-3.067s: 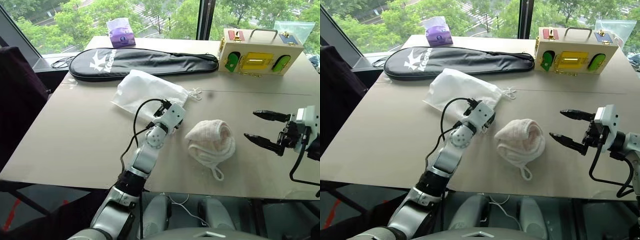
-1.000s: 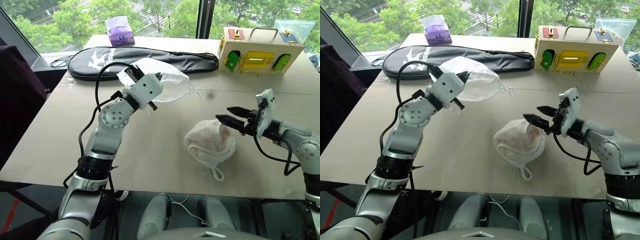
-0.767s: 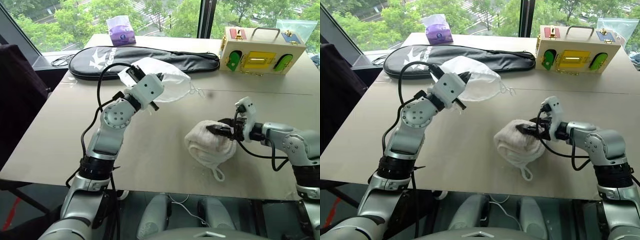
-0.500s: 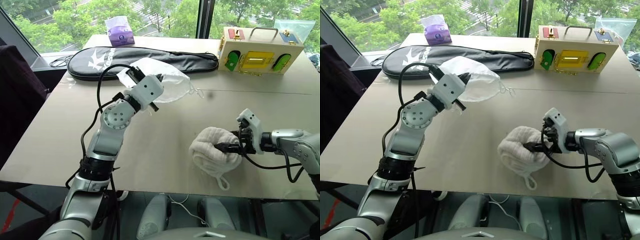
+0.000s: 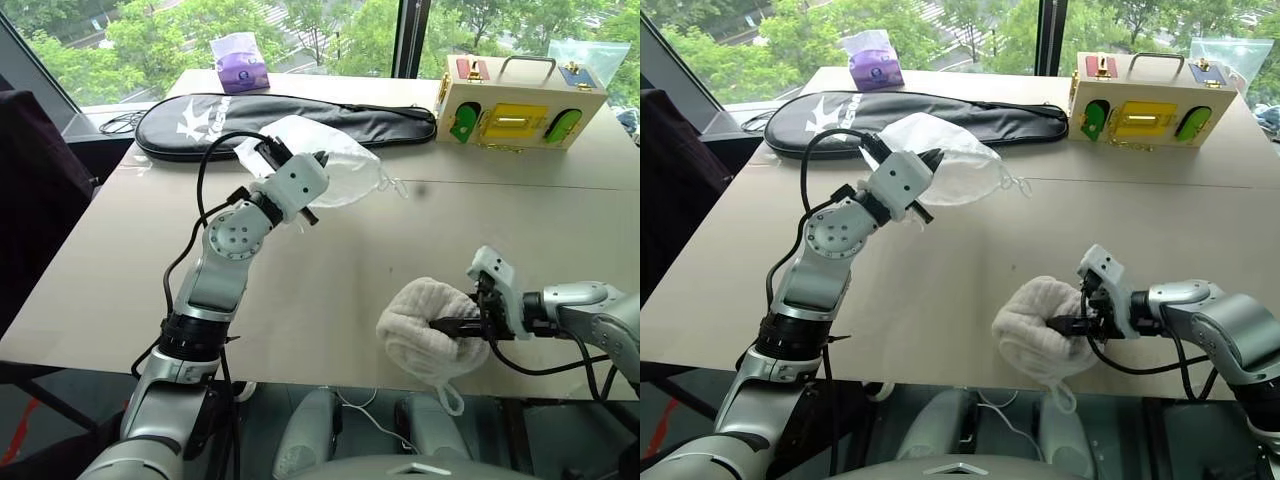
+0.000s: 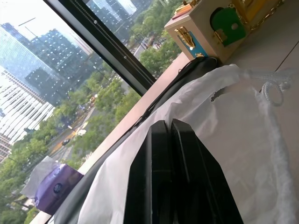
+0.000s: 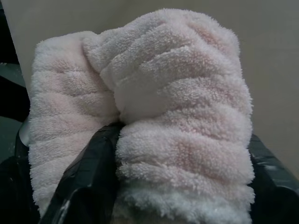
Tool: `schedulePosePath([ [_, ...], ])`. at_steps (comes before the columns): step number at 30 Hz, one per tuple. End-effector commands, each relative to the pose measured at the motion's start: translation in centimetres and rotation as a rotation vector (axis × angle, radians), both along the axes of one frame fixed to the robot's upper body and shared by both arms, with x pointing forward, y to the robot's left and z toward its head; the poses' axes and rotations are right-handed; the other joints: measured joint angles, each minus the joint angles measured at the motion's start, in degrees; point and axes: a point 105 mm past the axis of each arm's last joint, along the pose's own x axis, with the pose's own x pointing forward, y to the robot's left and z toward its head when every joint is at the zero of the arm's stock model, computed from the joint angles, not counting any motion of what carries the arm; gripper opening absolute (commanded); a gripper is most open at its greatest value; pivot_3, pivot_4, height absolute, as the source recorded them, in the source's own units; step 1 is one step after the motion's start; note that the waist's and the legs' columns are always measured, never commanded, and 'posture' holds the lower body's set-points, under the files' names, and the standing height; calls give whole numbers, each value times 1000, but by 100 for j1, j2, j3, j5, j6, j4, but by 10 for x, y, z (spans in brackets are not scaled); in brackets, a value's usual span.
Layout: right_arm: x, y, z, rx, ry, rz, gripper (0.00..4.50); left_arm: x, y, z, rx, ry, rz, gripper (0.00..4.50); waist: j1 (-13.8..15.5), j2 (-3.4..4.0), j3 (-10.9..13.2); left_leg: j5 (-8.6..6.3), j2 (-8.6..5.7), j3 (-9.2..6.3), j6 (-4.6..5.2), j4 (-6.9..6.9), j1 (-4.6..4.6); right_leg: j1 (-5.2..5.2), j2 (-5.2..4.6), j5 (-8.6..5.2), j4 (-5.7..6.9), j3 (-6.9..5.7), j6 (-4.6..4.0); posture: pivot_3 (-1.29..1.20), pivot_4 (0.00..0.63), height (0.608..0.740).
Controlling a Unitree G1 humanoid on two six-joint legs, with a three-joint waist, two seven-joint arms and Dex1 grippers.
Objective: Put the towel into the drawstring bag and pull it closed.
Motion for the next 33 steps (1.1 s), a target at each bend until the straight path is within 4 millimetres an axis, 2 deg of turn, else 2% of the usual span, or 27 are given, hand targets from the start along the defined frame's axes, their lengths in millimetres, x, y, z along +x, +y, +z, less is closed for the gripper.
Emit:
schedulePosePath([
  [1,-20,5,-11,13,94,77,1388,-3,-1,12,-9,-49,-13,0,1,-1,0,0,0,0,0,0,0,0,0,0,0,0,0,0,150,740],
  [3,-22,6,-7,45,109,80,566,-2,-1,11,-15,-44,-13,0,2,-1,0,0,0,0,0,0,0,1,0,0,-1,0,0,0,150,740],
  [5,-22,9,0,104,130,68,20,-1,-2,12,-51,-30,-17,0,2,-1,0,0,-1,0,0,1,0,1,0,0,0,0,0,0,150,740],
  [8,-17,13,14,213,147,31,20,0,-3,15,-156,21,-40,0,3,-2,1,0,0,-1,0,3,-3,0,-1,0,1,0,0,0,150,740],
  [13,-4,23,49,447,123,-15,20,-4,-16,23,-306,116,-167,0,2,-4,3,0,0,0,0,13,-3,0,0,1,8,2,0,0,150,740],
  [16,10,30,74,610,89,-53,20,-11,-22,31,-373,182,-290,0,-11,-5,4,0,0,-3,0,18,-3,2,1,1,10,0,0,0,150,740],
  [19,24,33,91,718,76,-103,20,-19,-24,37,-406,244,-389,0,-14,-4,5,0,0,-2,0,19,-4,1,3,1,13,1,0,0,150,740],
  [25,48,36,111,825,71,-203,20,-29,-26,31,-370,339,-493,0,-50,-2,6,0,0,0,0,19,-5,0,4,1,11,2,0,0,150,740],
  [33,61,49,99,755,116,-293,20,-41,-37,21,-318,361,-571,0,-123,-1,6,0,0,3,1,19,-7,0,5,1,11,5,0,0,150,740],
])
